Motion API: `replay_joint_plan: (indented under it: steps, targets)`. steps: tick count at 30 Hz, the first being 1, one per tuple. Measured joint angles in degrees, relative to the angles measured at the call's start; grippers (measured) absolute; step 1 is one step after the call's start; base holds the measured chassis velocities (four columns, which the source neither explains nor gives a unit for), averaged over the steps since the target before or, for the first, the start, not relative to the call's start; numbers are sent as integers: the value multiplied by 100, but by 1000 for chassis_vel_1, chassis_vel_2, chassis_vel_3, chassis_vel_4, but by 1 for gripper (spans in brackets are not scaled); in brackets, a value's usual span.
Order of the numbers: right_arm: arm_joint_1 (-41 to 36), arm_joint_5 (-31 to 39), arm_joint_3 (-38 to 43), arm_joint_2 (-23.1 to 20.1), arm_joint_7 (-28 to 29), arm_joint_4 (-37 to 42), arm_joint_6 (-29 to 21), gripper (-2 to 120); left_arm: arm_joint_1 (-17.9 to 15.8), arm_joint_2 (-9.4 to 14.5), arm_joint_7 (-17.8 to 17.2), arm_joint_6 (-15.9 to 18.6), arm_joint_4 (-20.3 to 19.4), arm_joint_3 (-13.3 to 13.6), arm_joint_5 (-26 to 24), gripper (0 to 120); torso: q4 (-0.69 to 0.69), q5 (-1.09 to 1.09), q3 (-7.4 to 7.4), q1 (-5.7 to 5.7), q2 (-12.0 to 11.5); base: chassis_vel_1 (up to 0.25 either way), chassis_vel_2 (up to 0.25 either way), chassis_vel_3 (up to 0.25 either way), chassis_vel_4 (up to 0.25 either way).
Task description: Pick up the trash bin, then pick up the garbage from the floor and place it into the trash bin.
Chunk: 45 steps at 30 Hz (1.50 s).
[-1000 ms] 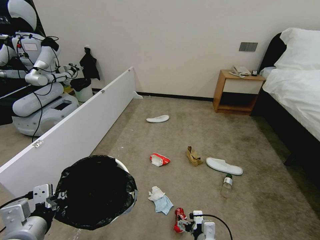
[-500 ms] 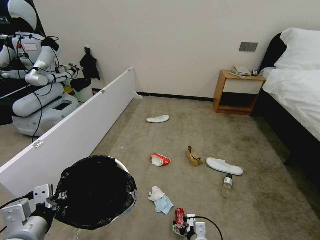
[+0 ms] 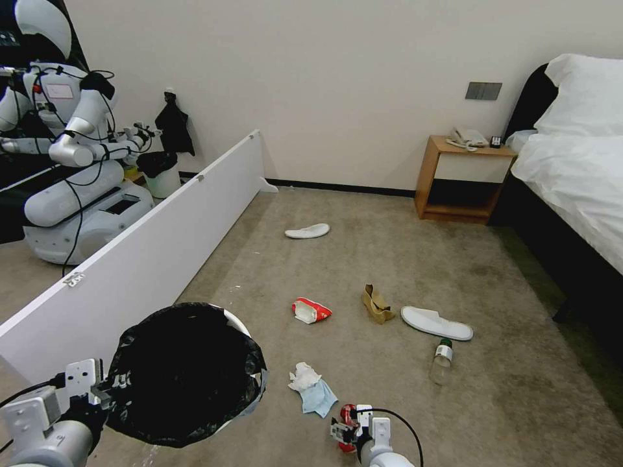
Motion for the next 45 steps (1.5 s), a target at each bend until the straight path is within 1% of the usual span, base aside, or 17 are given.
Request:
replay_joint_plan:
  steps: [7,25,36,39,41,42,43,44,45]
  targets:
    - [56,6,64,26,-5,-72,-1,100,7,16,4,3,-5,-6,-19,3,0,0,0,0,0,0,0,0,0]
    - [238,316,134,85,-25,-402,-152,100,49,17,6,12,-57,-22,-46,3,0,0,0,0,0,0,0,0,0]
    - [312,329,136,131,-59,-530,-181,100,48,27,6,12,-71,-33,-70,3,0,0,0,0,0,0,0,0,0]
    - [307,386,144,130,-68,-531,-245,97,43,27,6,14,-72,-34,-77,3,0,0,0,-1,0,0,0,0,0]
    - [283,463,162,120,-77,-571,-325,90,41,25,6,15,-72,-33,-84,3,0,0,-1,0,0,0,0,0,0]
    - [283,463,162,120,-77,-571,-325,90,41,25,6,15,-72,-33,-84,3,0,0,-1,0,0,0,0,0,0]
    - [272,479,181,112,-80,-589,-343,82,41,24,6,16,-72,-32,-91,3,0,0,0,0,0,0,0,0,0]
    - [264,491,184,107,-81,-590,-348,78,41,24,6,17,-72,-32,-93,3,0,0,0,0,0,0,0,0,0]
    - [264,491,184,107,-81,-590,-348,78,41,24,6,17,-72,-32,-93,3,0,0,0,0,0,0,0,0,0]
